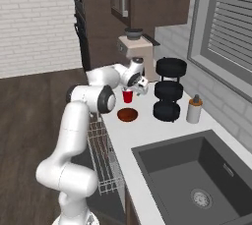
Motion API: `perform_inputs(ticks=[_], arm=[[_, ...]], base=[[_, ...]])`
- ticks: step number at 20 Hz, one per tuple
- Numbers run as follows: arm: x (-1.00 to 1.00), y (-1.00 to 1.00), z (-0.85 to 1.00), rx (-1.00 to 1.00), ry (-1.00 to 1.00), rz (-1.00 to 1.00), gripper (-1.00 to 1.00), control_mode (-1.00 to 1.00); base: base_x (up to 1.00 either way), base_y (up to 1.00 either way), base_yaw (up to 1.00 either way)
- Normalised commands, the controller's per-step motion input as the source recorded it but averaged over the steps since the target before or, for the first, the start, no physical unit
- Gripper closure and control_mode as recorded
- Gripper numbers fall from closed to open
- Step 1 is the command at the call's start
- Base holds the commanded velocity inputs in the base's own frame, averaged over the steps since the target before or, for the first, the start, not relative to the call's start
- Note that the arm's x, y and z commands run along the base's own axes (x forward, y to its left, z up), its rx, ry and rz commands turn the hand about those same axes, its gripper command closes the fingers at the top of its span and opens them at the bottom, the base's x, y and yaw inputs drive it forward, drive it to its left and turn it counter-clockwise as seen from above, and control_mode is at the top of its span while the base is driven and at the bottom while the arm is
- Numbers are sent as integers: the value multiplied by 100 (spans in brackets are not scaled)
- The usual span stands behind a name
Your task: Pick up the cup and bowl from the counter, place them in the dishwasher, and close the dishwasher door.
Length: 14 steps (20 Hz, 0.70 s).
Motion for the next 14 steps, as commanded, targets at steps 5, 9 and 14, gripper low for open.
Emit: perform_inputs(ticks=[5,9,14], arm=[[0,7,-56,0,8,-8,100,-100],[-1,12,-18,0,0,-3,100,-100],[-29,59,-14,1,-16,0,100,-100]], base=[[0,0,0],[0,0,0],[0,0,0]])
